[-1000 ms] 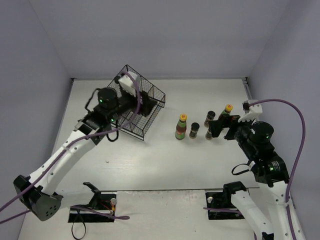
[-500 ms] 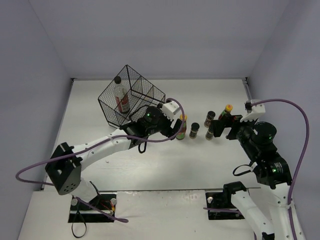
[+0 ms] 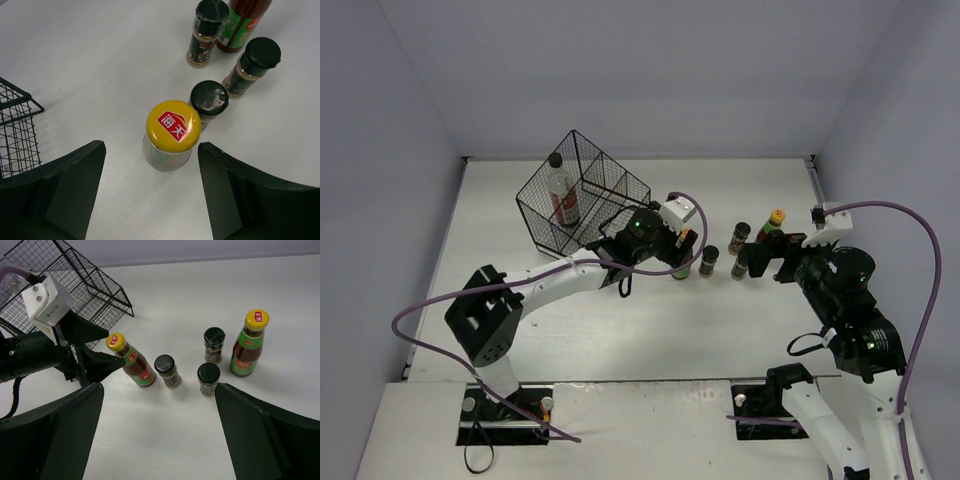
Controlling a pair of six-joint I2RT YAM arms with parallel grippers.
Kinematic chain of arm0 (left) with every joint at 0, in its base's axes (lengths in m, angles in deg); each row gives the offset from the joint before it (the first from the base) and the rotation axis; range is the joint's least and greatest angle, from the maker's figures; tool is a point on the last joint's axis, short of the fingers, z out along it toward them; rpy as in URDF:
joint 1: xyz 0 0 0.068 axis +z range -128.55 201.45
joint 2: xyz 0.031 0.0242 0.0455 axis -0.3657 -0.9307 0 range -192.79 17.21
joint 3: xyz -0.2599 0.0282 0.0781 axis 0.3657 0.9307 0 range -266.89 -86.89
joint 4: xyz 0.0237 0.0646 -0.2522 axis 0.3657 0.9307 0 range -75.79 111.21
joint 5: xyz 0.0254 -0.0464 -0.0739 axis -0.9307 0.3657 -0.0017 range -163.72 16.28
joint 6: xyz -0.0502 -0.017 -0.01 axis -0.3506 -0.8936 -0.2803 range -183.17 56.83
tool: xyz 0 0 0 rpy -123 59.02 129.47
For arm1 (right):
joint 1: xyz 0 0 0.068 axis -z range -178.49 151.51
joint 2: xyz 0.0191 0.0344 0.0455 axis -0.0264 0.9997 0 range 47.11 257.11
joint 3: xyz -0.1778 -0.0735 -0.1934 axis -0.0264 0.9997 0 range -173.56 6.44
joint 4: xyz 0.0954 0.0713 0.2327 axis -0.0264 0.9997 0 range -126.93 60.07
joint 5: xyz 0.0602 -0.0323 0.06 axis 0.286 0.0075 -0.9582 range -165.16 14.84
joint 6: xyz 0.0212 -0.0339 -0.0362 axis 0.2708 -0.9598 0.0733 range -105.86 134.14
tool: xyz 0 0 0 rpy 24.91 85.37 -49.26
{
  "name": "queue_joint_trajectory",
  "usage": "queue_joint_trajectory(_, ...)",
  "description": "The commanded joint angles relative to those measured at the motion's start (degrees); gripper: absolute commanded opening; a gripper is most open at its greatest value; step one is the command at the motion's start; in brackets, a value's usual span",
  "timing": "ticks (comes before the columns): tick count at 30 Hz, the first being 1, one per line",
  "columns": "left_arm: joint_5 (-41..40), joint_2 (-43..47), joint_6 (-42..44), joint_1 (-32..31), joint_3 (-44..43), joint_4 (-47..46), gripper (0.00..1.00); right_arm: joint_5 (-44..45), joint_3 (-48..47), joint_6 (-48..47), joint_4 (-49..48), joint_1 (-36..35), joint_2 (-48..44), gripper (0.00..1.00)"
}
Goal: Organize the condiment bottles
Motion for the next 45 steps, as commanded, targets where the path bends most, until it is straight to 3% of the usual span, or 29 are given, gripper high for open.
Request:
queue_joint_trajectory(1,-1.2,0.62,0.66,-0.21,-4.19,-6.27,0.75,1.3,-2.16,-1.0,-3.03,-0.27,0.11,1.0)
queue_joint_trajectory(4,-1.02,-0.35,0.04,-0.21,-4.89,-6.71,0.73,1.48,-2.24,-1.36,-2.94,-0.18,0.11,1.0)
queue_joint_trajectory(6,-0.76,-0.97,-0.22,-0.29,-5.15,-6.98,0.67,1.48,-2.16,-1.27,-2.94,-0.27,0.19,1.0)
queue_joint_trajectory(9,-0.15,-1.23,-0.22,-0.29,-5.51,-7.41,0.5,1.57,-2.16,-1.36,-2.94,-0.18,0.28,1.0)
queue_joint_trajectory(10,-0.06,-1.14,-0.22,-0.21,-5.51,-8.03,0.37,1.57,-2.16,-1.44,-2.94,-0.27,0.37,1.0)
queue_joint_trajectory(14,-0.14,-0.88,-0.31,-0.21,-6.29,-7.51,0.09,1.65,-2.16,-1.62,-2.94,-0.18,0.46,1.0)
queue_joint_trajectory(16,-0.32,-0.53,-0.31,-0.21,-6.56,-6.89,0.0,1.74,-2.33,-1.71,-2.94,-0.36,0.55,1.0)
queue_joint_trajectory(23,-5.5,3.86,0.31,0.49,-11.21,-2.15,0.0,1.92,-3.04,-1.71,-2.85,-0.36,0.55,1.0)
queue_joint_trajectory(31,-8.76,5.89,2.68,5.06,-23.41,5.49,0.0,1.57,-2.95,-1.53,-2.68,-0.27,0.55,1.0)
queue_joint_trajectory(38,-10.42,6.33,4.26,10.69,-30.9,7.09,0.0,1.57,-3.3,-1.44,-2.32,-0.27,0.28,1.0)
queue_joint_trajectory(45,-13.33,4.92,5.58,17.1,-32.66,4.27,0.0,1.13,-3.3,-0.57,-1.8,-0.27,0.11,1.0)
